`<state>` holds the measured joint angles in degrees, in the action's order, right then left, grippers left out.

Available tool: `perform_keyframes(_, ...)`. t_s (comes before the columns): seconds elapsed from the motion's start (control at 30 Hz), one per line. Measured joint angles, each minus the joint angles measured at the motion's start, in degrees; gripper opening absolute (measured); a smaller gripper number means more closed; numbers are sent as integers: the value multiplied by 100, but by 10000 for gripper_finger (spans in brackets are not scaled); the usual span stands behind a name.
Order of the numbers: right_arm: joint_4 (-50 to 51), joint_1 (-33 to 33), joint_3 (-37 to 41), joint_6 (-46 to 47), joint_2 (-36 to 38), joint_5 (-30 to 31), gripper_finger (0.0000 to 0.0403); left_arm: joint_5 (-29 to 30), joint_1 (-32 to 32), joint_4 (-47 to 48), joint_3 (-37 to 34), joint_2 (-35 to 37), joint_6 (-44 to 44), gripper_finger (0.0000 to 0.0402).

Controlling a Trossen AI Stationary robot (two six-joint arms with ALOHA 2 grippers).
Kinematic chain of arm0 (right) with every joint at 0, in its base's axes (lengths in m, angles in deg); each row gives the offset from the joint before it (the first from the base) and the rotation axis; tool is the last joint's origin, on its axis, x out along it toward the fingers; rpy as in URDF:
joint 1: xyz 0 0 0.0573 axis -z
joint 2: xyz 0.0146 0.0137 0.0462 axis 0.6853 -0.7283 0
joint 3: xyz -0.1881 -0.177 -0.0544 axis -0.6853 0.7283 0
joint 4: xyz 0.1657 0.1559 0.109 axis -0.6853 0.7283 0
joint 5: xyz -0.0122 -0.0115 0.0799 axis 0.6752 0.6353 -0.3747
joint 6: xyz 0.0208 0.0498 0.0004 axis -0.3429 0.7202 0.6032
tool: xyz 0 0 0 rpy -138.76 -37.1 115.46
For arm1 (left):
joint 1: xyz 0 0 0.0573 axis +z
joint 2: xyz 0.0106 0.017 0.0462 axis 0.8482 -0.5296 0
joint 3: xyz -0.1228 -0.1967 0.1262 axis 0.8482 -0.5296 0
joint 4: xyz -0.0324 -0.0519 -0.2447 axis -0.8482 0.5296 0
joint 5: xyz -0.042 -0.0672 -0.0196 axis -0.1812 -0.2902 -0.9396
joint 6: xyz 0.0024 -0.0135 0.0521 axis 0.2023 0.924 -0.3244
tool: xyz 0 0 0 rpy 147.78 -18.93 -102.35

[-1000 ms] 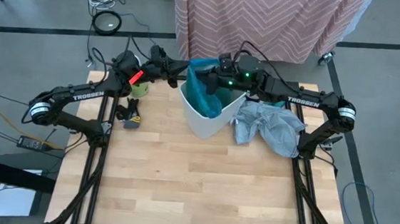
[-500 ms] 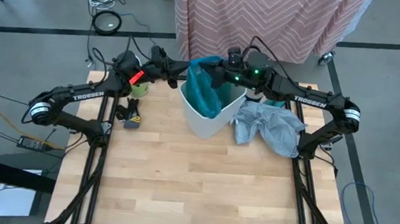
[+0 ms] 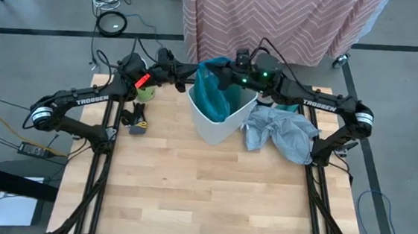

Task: Place trash/remove bag and relplace
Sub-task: Close the trash bag

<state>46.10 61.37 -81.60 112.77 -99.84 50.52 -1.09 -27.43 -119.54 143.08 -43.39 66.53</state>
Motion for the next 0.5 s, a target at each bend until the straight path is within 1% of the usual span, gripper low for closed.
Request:
perform_keyframes(0.2,-173,2,4,88,-205,-55,0,2,0,-6,0,0,1,2)
perform_keyframes(0.5,-217,-39,4,100,-264,-129,0,58,0,3,-2,0,1,2)
